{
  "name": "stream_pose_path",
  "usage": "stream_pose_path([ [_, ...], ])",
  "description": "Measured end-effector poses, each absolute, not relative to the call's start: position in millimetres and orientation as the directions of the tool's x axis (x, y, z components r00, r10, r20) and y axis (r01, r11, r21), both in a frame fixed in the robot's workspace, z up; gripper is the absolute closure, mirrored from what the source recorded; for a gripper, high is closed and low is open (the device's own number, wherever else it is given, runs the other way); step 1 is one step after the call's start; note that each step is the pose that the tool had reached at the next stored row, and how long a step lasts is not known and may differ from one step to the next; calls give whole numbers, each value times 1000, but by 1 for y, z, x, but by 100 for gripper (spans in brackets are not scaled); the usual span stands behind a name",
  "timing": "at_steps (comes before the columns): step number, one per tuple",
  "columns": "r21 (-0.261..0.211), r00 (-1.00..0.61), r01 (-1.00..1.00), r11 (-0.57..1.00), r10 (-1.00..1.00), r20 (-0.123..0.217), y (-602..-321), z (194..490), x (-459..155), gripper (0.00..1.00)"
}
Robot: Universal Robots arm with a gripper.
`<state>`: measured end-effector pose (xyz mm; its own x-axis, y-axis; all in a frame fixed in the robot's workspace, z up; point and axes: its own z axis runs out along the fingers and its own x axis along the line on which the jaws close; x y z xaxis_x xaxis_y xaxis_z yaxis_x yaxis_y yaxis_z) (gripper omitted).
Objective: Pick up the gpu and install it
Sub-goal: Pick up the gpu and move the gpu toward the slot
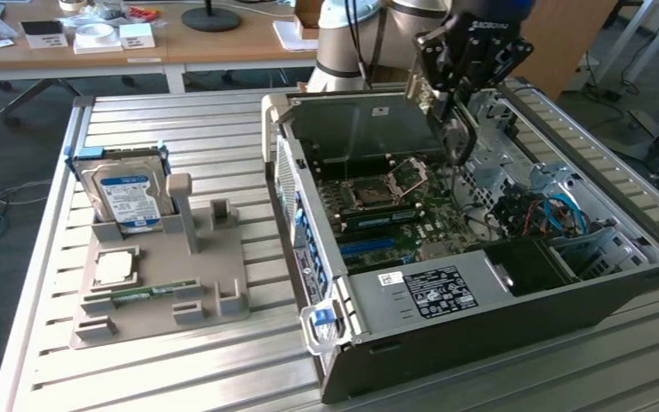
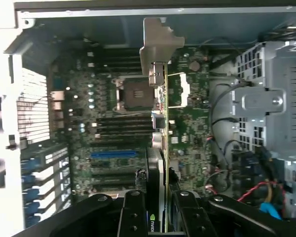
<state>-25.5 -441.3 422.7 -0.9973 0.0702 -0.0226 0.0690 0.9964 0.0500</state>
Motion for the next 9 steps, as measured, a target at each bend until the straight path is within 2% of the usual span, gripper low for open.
stream_pose_path([
  [9,50,-997,68,996,69,-23,-441,423,20,73],
])
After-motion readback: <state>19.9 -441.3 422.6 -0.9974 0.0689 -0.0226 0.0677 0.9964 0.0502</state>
